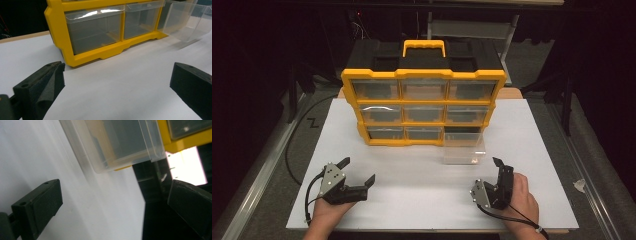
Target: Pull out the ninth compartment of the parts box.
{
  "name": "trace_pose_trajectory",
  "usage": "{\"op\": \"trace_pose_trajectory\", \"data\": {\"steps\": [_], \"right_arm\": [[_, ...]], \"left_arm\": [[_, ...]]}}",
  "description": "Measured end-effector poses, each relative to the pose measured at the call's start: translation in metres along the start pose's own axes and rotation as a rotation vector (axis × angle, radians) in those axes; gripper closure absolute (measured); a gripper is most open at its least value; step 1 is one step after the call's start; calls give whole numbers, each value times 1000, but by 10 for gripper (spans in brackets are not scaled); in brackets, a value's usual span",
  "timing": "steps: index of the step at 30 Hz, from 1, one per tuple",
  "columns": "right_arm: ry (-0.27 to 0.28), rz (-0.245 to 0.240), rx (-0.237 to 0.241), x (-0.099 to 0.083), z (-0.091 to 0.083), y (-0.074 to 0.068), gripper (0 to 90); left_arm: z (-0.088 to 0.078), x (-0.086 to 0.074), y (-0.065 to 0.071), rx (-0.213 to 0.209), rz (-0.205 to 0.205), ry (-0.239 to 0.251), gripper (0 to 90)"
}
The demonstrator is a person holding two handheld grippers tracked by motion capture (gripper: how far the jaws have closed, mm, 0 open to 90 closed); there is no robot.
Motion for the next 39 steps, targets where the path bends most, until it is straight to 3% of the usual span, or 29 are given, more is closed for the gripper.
{"op": "trace_pose_trajectory", "data": {"steps": [4,5,8,16,18,19,22,25,30,39], "right_arm": [[25,158,61,-5,4,-2,10],[35,226,82,-5,5,-4,10],[59,331,124,-7,5,-3,11],[151,620,173,-8,1,6,21],[168,681,179,-10,1,8,21],[183,757,197,-14,1,9,21],[206,833,207,-19,1,11,23],[252,965,222,-28,1,14,22],[272,1052,221,-40,-2,15,22],[295,1006,235,-29,1,12,20]], "left_arm": [[0,0,0,-3,-9,-2,2],[0,1,-1,-2,-10,-1,2],[-1,2,-2,0,-16,4,2],[-2,4,0,-8,-19,18,2],[-2,3,1,-10,-14,12,2],[-1,3,1,-10,-13,12,2],[0,2,2,-10,-11,1,2],[0,2,2,-13,-24,0,2],[0,1,0,1,-26,-2,2],[2,-3,0,8,-24,-19,2]]}}
Point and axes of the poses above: each handheld gripper's, and its own axes: z roughly forward along the jaws, x roughly out of its top, y roughly to its right, the point moved 9 cm from there along z, roughly forward along the jaws, and after that the axes turned 15 degrees about -z, right-handed, at the moved point
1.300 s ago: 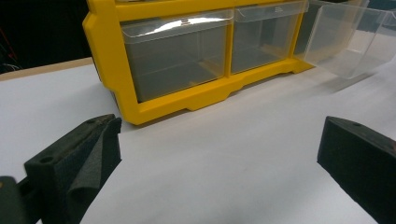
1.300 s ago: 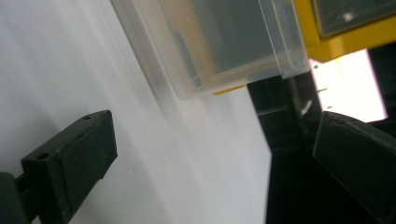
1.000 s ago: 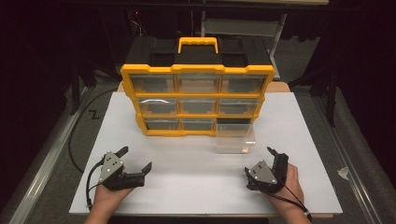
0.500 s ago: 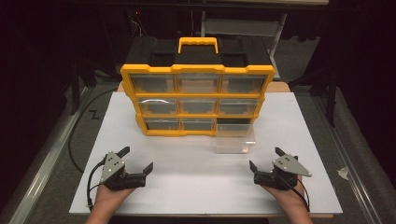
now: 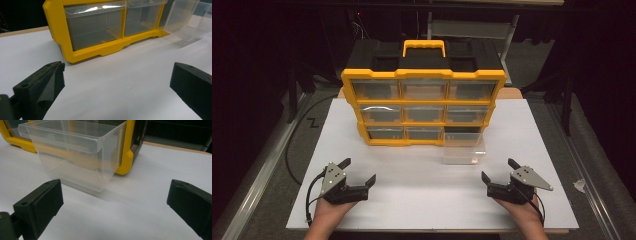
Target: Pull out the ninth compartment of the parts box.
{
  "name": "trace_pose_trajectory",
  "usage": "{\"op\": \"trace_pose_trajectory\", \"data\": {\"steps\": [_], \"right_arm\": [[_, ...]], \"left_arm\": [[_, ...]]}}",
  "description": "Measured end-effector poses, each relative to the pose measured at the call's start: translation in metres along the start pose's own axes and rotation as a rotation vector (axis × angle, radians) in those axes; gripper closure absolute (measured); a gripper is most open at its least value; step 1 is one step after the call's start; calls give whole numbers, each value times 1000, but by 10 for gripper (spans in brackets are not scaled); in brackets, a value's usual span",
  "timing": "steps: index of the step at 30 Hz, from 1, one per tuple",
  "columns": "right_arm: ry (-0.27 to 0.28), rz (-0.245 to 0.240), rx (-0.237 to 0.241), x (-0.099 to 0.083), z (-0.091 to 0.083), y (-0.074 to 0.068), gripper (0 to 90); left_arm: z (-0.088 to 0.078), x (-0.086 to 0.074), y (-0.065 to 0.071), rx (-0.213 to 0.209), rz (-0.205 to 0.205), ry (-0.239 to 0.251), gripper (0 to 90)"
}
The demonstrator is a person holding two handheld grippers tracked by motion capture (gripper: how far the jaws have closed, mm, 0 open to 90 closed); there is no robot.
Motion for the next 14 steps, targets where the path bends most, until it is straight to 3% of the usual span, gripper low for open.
{"op": "trace_pose_trajectory", "data": {"steps": [9,14], "right_arm": [[27,17,-4,3,-4,5,20],[17,-11,-13,3,-3,4,14]], "left_arm": [[-1,1,1,-2,1,7,2],[-1,1,0,-1,2,6,2]]}}
Point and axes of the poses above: each handheld gripper's, and its own axes: z roughly forward along the jaws, x roughly out of its top, y roughly to its right, the point moved 9 cm from there along z, roughly forward along the jaws, and after that the axes turned 15 degrees about -z, right-handed, at the moved point
